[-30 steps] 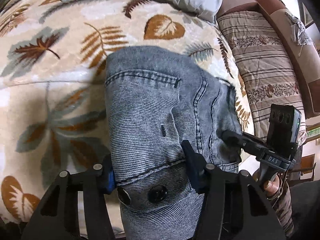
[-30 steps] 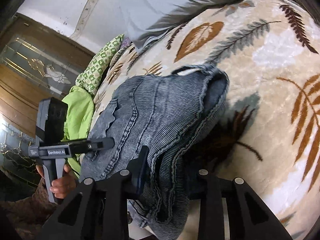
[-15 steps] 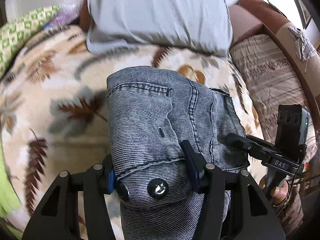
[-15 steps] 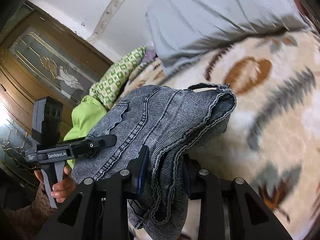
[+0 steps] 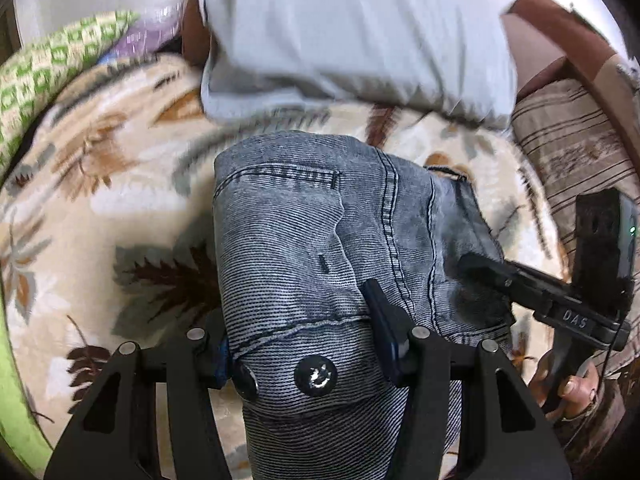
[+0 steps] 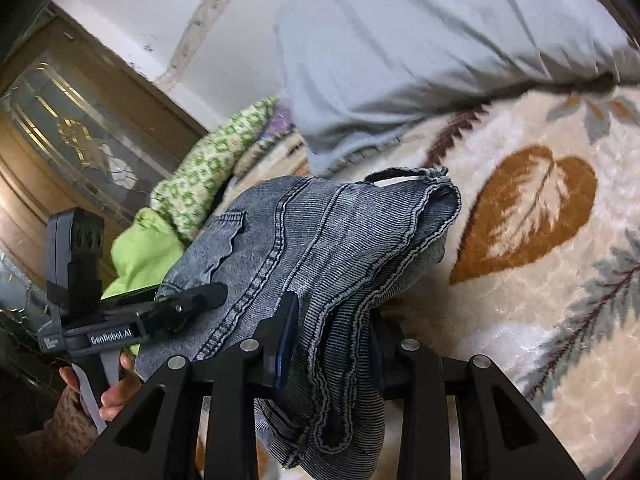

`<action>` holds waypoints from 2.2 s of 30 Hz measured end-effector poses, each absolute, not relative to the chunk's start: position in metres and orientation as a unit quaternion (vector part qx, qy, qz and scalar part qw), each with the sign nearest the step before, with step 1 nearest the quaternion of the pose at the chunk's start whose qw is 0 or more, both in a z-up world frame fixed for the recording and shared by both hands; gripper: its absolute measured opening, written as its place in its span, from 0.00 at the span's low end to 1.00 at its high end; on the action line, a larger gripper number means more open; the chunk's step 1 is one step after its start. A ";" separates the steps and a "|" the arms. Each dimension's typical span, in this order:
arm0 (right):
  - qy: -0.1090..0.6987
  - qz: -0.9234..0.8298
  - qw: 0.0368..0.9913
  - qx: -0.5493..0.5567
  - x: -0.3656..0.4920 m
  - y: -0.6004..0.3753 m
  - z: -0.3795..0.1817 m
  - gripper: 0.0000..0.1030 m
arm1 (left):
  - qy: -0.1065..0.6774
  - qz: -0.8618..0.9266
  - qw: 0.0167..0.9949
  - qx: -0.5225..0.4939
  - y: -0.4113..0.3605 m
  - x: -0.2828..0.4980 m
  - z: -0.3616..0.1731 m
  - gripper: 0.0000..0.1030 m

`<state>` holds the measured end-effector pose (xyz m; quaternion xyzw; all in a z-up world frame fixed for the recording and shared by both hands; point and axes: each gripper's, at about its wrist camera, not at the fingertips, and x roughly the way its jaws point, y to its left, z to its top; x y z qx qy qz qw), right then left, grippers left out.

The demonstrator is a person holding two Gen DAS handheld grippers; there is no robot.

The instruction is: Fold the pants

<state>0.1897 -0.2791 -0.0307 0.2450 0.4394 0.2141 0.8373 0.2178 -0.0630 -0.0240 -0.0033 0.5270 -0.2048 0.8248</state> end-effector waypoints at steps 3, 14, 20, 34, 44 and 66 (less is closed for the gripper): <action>0.454 0.207 0.835 0.233 0.191 -0.275 -0.052 0.32 | 0.535 -0.195 0.822 0.014 -0.063 0.217 -0.046 0.54; 0.482 0.141 0.851 0.155 0.187 -0.276 -0.081 0.64 | 0.525 -0.146 0.838 0.038 -0.060 0.215 -0.069 0.89; 0.481 0.107 0.860 0.131 0.160 -0.273 -0.045 0.68 | 0.512 -0.111 0.851 0.044 -0.056 0.188 -0.046 0.89; 0.559 -0.024 0.825 0.081 0.020 -0.252 -0.027 1.00 | 0.490 -0.086 0.865 0.058 -0.045 0.063 -0.024 0.90; 0.485 -0.046 0.872 0.042 -0.039 -0.243 0.012 1.00 | 0.459 -0.100 0.879 0.079 -0.046 0.013 -0.006 0.90; 0.458 -0.062 0.887 0.002 -0.044 -0.239 0.030 1.00 | 0.479 -0.127 0.865 0.078 -0.049 0.003 -0.009 0.90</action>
